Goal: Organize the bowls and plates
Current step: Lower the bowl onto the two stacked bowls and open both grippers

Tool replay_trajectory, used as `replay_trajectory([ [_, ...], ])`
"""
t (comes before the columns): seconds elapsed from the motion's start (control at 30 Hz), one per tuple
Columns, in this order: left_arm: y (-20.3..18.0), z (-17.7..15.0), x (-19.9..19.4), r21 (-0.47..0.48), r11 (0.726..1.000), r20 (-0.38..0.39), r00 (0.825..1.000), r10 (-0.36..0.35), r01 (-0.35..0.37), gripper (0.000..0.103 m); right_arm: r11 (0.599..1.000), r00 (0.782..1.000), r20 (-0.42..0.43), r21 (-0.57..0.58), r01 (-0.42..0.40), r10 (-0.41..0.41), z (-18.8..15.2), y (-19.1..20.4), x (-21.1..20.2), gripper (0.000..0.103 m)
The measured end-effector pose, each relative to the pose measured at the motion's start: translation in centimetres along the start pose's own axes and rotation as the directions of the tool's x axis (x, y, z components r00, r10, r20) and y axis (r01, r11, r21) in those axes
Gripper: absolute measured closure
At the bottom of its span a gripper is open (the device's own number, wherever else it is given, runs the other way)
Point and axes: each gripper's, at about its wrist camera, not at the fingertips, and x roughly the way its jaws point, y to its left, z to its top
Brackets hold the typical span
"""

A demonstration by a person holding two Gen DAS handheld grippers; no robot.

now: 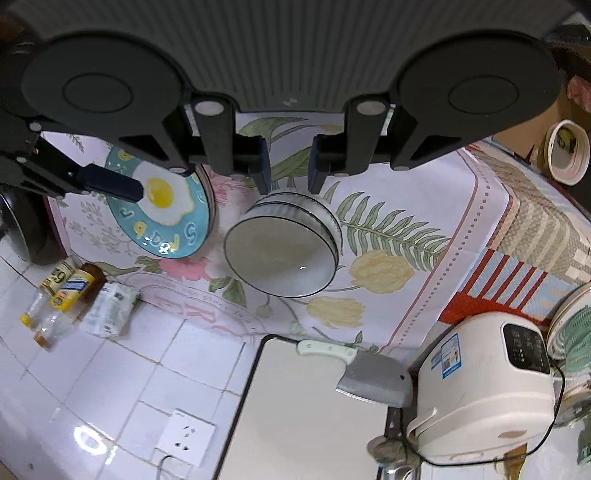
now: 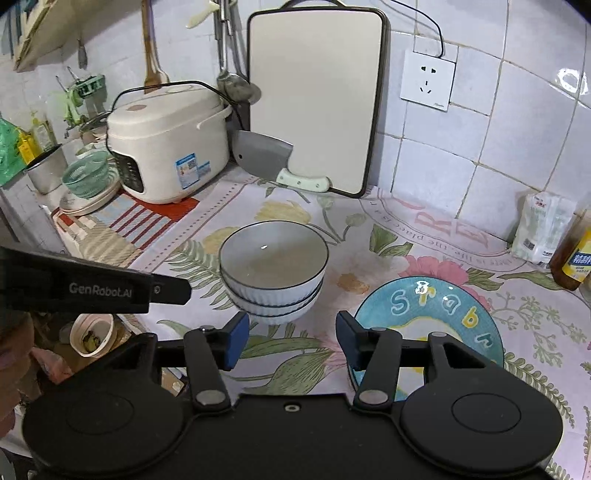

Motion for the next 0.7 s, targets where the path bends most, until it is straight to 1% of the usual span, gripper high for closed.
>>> replay_trajectory([
  [0.2,0.0,-1.4,-0.7,0.03,0.998,0.053,0.997,-0.053,0.052,0.083,0.999,0.998,0.041,0.002,-0.05,0.05,-2.0,0.1,-0.5,0.042],
  [0.33,0.4,-2.2,-0.2,0.055,0.995,0.072,0.993,-0.091,0.087,0.083,0.995,0.989,0.111,0.025,-0.101,0.098,-3.8,0.0,0.1,0.041],
  [0.5,1.0,-3.0,0.9,0.102,0.989,0.095,0.988,-0.121,0.112,0.083,0.995,0.983,0.161,0.043,-0.091,0.083,-5.8,0.4,1.9,0.039],
  [0.63,1.4,-3.3,1.5,0.134,0.983,0.122,0.983,-0.14,0.123,0.083,0.997,0.979,0.194,0.033,-0.073,0.066,-7.1,1.0,3.6,0.036],
  [0.7,1.8,-3.1,1.8,0.132,0.981,0.138,0.977,-0.163,0.145,0.079,0.997,0.978,0.2,0.035,-0.067,0.059,-7.5,1.2,4.6,0.036],
])
